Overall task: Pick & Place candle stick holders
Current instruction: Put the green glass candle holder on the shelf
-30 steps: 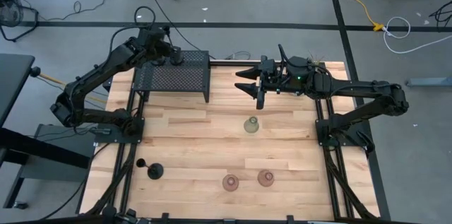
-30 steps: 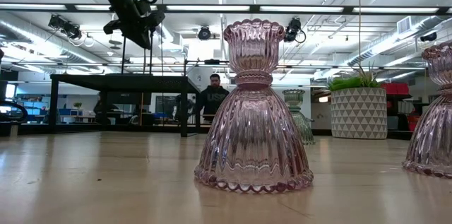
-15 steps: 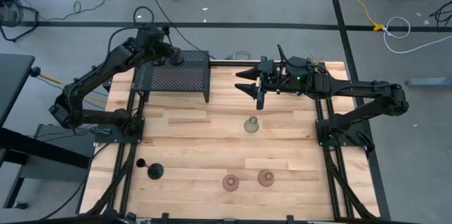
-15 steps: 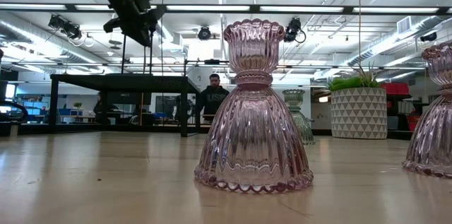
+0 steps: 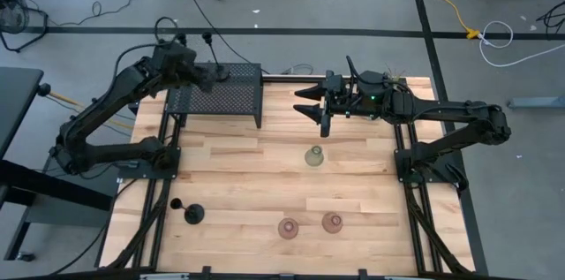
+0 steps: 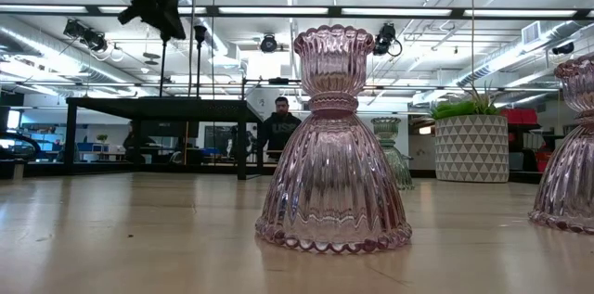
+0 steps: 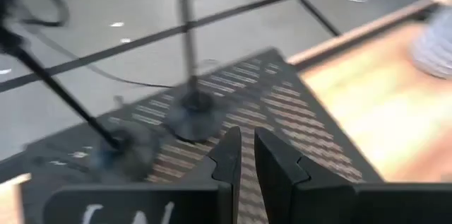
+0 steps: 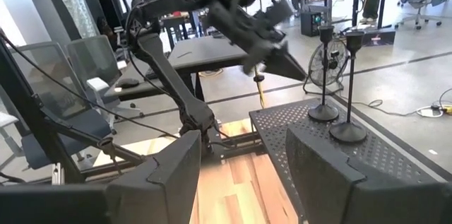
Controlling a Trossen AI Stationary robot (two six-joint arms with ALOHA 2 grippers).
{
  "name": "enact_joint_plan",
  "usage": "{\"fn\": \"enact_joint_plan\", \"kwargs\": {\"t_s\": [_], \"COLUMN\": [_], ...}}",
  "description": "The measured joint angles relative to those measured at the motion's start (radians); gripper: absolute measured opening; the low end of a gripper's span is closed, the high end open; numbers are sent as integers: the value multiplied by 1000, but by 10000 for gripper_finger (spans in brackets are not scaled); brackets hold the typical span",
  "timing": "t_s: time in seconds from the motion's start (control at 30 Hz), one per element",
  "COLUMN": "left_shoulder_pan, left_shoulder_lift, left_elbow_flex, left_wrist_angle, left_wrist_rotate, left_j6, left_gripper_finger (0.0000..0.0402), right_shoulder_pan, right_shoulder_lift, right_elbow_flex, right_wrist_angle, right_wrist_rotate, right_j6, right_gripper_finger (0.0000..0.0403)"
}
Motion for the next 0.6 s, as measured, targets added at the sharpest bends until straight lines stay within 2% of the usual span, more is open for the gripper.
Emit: {"fn": "enact_joint_plan", "kwargs": {"t_s": [0.2,0.4,0.5,0.6], "left_shoulder_pan": [-105,-245,-314,-378], "left_shoulder_lift": [-67,-77,-76,-75], "left_elbow_flex": [0,0,0,0], "left_wrist_angle": [-5,-5,8,43], "left_wrist_rotate": [159,328,376,378], "left_j6": [17,103,128,128], "left_gripper_finger": [46,46,46,46], "right_shoulder_pan": [0,0,0,0], "right_shoulder_lift": [0,0,0,0], "right_elbow_flex": [0,0,0,0], "right_wrist_angle": [-39,-123,-195,-295], "right_wrist_rotate": [0,-1,0,0], "right_j6": [0,26,44,59], "right_gripper_finger": [207,207,207,207]}}
